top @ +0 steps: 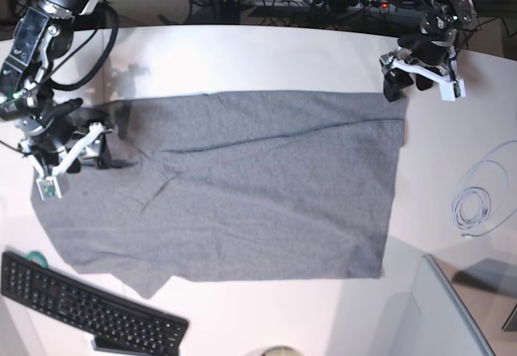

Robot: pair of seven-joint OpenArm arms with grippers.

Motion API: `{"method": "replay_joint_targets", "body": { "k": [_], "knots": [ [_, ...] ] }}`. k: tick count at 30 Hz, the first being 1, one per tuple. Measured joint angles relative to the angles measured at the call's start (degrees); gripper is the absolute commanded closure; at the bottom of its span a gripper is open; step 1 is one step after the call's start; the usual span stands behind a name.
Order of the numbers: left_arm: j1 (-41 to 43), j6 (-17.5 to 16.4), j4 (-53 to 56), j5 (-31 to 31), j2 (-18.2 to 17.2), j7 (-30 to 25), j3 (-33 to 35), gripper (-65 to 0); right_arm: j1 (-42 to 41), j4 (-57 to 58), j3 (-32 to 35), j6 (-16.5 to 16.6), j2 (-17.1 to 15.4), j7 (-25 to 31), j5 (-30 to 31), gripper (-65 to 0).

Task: Layout the t-shirt on the table in an organized manner, then fold the t-shirt properly
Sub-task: 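Grasp the shirt edge corners with both grippers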

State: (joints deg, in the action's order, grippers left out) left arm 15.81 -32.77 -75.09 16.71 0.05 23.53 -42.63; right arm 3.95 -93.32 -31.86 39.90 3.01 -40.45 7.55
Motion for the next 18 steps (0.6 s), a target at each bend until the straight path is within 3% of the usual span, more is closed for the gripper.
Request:
{"method": "replay_joint_targets", "body": {
  "k": [8, 10, 18],
  "knots": [
    [-4.2, -0.4, 6.0, 1.7, -0.4, -2.3, -0.1, -46.9, 2.2, 0.0, -0.4, 0.0, 0.0, 0.1, 0.3, -34.1],
    [-4.9, -0.5, 6.9, 1.8, -0.4, -2.9, -0.1, -44.6, 2.4, 0.0, -4.0, 0.0, 0.8, 0.2, 0.9, -34.1],
    [-4.7, -0.4, 7.5, 1.6, -0.4, -1.7, -0.1, -8.4, -3.0, 0.1, -24.0, -0.2, 3.8, 0.2, 0.5, -34.1]
  ]
}}
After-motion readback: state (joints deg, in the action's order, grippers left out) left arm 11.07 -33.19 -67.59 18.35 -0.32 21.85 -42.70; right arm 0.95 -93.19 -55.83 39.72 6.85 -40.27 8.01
